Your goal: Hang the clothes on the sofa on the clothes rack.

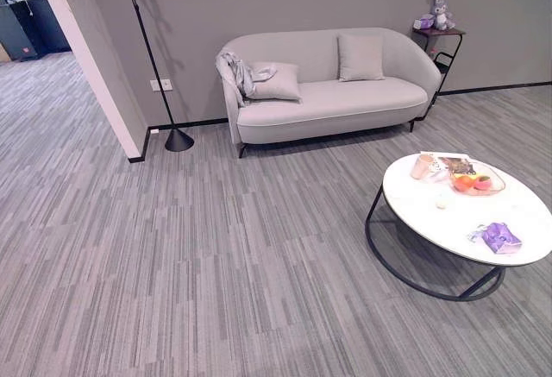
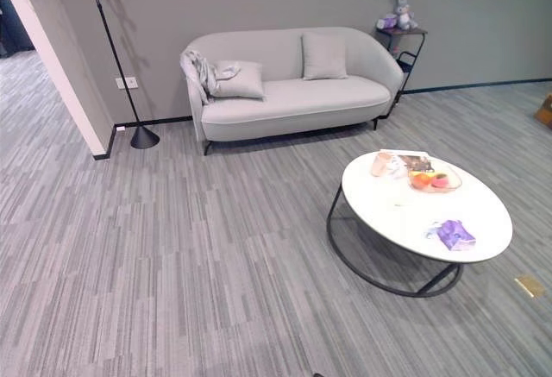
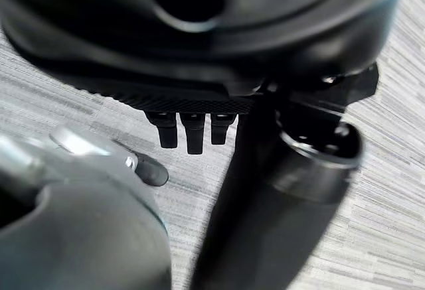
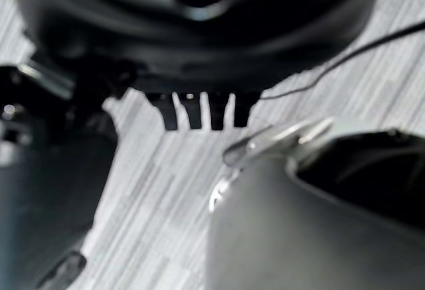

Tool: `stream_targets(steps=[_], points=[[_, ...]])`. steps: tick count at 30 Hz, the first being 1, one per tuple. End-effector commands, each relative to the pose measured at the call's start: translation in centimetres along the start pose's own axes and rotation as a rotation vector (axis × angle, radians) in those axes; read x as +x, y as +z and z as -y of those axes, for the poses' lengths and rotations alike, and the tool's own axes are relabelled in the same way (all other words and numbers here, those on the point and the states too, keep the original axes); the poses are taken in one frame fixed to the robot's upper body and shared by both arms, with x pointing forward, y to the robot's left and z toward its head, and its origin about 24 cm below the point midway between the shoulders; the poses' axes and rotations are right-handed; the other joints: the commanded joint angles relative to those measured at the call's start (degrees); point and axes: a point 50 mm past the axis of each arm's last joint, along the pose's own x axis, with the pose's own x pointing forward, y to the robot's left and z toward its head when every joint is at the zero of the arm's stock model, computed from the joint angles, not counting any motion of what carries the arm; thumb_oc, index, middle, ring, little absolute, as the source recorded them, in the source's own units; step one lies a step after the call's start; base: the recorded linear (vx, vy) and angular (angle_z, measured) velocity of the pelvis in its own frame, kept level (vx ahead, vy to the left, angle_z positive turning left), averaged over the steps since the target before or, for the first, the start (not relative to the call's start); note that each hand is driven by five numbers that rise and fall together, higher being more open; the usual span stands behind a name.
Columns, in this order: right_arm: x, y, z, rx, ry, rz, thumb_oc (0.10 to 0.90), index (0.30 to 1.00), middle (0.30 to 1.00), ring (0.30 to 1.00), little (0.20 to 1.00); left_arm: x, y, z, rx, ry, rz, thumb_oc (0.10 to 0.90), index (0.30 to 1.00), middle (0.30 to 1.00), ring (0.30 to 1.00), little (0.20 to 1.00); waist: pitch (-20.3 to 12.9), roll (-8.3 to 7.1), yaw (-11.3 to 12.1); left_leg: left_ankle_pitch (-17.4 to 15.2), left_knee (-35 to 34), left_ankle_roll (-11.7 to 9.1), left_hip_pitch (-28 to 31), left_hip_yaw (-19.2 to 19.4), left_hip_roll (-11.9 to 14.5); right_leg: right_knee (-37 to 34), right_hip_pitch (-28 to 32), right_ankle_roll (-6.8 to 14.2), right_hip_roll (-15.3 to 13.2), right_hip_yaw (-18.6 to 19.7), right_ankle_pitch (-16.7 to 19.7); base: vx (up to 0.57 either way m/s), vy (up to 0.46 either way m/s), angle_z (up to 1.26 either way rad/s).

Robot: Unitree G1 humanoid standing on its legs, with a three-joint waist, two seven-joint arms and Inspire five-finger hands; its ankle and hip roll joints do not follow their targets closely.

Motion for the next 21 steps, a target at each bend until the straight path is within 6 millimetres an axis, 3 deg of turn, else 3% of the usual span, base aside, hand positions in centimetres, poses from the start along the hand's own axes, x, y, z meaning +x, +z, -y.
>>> stream_targets(steps=[1,7,21], points=[[0.0,0.3,-1.1,-0.053,0.026,-0.021,0.800,0.900,0.900,0.900,0.900,0.2,1.3,2.4,0.080,-0.078,0.025,0.800,0.900,0.900,0.900,0.900,0.6,-1.47,-0.7,0.3,-2.7,-2.8,-0.5,0.1,1.8,-6.4,0.9,5.3,-4.1,-3.9,5.3,0.00,0.000,0.00],[0.0,0.8,-1.7,-0.162,0.043,-0.013,0.800,0.900,0.900,0.900,0.900,0.2,0.9,4.3,0.192,-0.161,0.013,0.800,0.900,0.900,0.900,0.900,0.3,-1.22,-0.9,-0.2,-2.7,-2.7,-0.4,0.7,1.9,-6.4,0.7,5.3,-3.9,-3.2,5.5,0.00,0.000,0.00],[0.1,1.5,-3.5,-0.407,0.116,0.018,0.800,0.900,0.900,0.900,0.900,0.2,0.8,3.0,0.209,-0.126,-0.002,0.800,0.900,0.900,0.900,0.900,0.4,-1.30,-0.4,0.0,-2.7,-2.7,-0.3,0.5,1.9,-6.4,0.7,5.3,-3.7,-2.9,5.4,0.00,-0.009,0.00]])
